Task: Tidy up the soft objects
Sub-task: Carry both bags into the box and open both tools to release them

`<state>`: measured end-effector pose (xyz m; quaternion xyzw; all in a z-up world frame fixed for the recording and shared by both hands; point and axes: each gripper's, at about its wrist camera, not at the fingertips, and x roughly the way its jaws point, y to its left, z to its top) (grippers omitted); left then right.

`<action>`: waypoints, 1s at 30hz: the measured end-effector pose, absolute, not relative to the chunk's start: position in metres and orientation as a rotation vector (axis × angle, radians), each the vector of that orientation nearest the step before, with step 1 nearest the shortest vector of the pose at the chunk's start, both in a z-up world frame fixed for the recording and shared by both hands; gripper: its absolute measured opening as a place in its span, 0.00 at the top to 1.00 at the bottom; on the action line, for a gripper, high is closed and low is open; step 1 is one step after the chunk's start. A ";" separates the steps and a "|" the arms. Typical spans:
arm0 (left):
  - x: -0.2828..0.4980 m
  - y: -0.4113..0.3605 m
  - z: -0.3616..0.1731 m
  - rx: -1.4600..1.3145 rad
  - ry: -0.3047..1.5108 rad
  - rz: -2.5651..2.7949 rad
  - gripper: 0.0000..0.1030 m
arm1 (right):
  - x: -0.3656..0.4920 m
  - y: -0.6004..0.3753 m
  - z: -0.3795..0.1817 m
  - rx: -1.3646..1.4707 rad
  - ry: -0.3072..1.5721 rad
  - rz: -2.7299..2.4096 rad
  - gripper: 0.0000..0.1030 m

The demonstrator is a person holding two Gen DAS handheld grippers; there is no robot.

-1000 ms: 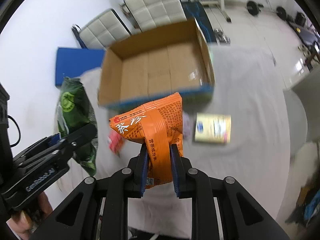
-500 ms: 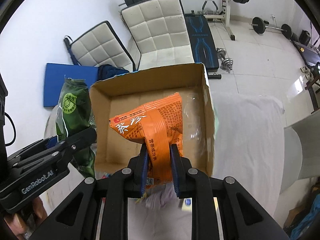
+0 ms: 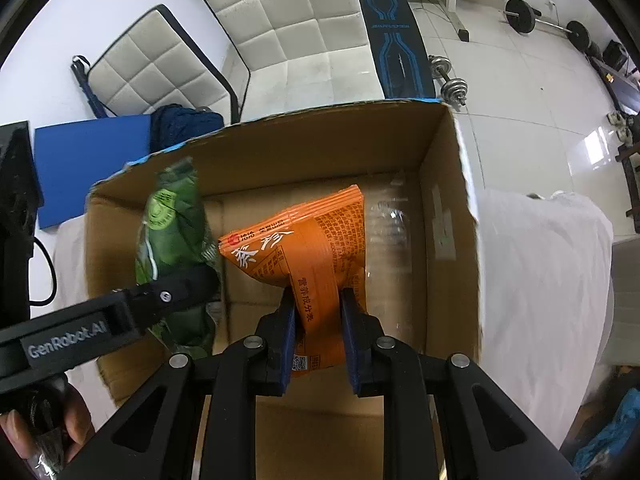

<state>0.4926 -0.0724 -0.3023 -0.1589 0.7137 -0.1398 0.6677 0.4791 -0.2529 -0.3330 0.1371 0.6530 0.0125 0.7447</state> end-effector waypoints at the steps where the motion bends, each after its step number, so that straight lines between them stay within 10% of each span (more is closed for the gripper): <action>1: 0.496 -0.073 -0.307 -0.369 1.625 -0.324 0.65 | 0.484 -0.253 -0.339 0.291 1.436 0.022 0.78; 10: 0.507 -0.083 -0.323 -0.315 1.683 -0.258 0.59 | 0.508 -0.252 -0.367 0.235 1.490 0.011 0.77; 19: 0.491 -0.095 -0.297 -0.192 1.603 -0.250 0.35 | 0.502 -0.251 -0.357 0.205 1.481 0.015 0.54; 30: 0.433 -0.070 -0.234 -0.030 1.379 -0.193 0.00 | 0.455 -0.241 -0.332 0.193 1.456 0.024 0.01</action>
